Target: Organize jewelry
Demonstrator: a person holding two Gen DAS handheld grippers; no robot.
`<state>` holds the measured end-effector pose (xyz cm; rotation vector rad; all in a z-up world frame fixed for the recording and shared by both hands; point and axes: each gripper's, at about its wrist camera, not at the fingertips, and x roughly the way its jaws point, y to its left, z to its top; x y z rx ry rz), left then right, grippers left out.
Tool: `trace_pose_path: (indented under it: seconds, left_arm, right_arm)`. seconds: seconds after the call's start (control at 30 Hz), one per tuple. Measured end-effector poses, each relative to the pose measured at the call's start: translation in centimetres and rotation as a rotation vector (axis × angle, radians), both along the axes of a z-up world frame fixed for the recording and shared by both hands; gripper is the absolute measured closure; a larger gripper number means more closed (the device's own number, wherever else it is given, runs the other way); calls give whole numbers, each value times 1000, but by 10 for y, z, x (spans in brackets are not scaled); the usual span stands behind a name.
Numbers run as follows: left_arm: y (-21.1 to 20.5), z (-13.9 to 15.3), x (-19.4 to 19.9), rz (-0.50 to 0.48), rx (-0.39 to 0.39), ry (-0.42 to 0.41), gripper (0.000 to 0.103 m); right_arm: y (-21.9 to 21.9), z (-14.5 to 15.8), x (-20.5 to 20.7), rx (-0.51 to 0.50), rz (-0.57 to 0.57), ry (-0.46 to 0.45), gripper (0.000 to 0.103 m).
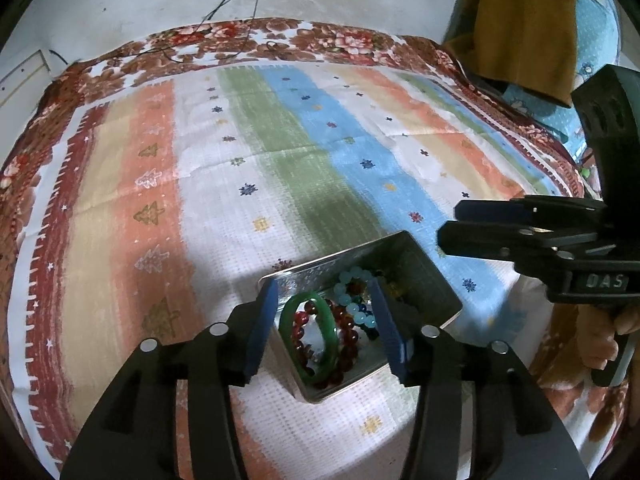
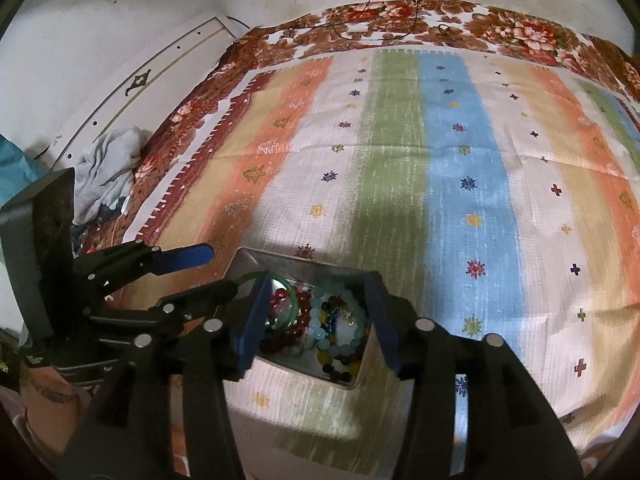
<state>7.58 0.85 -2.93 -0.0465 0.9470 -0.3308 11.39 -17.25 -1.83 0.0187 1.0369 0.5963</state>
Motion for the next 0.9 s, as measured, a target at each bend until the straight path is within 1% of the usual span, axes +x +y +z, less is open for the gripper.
trace_pose_path:
  seconds: [0.03, 0.1, 0.13, 0.17, 0.23, 0.27, 0.3, 0.33, 0.5, 0.6, 0.63, 0.73, 0.9]
  left_arm:
    - [0, 0, 0, 4, 5, -1, 48]
    - [0, 0, -3, 7, 12, -3, 44]
    - [1, -1, -4, 7, 12, -3, 42]
    - [1, -1, -5, 9, 12, -5, 38]
    - [1, -1, -6, 10, 12, -7, 34]
    - [2, -1, -8, 12, 11, -9, 30]
    - [4, -1, -11, 15, 8, -13, 24]
    - [5, -1, -13, 18, 5, -16, 21]
    - [7, -1, -25, 21, -8, -30, 8]
    - [6, 0, -32, 35, -1, -54, 6]
    - [6, 2, -34, 53, 0, -74, 6]
    - [7, 6, -41, 64, -15, -98, 6]
    - [5, 4, -46, 84, -2, -104, 6]
  right_arm:
    - [0, 0, -1, -5, 0, -4, 43]
    - [0, 0, -5, -30, -3, -23, 40]
    - [-1, -1, -6, -32, -5, -26, 35]
    - [-3, -1, -7, -29, -7, -26, 32]
    - [-8, -1, -10, -27, -16, -29, 28]
    - [-10, -1, -11, -26, -22, -34, 27]
    - [-12, 0, -13, -23, -28, -39, 24]
    - [-14, 0, -15, -21, -33, -44, 20]
    - [-23, 4, -26, -17, -48, -84, 10]
    - [-26, 6, -34, -5, -43, -101, 5]
    - [-27, 7, -36, 0, -40, -108, 5]
    - [-30, 9, -44, -4, -41, -132, 5]
    - [-29, 11, -59, -38, -27, -189, 5]
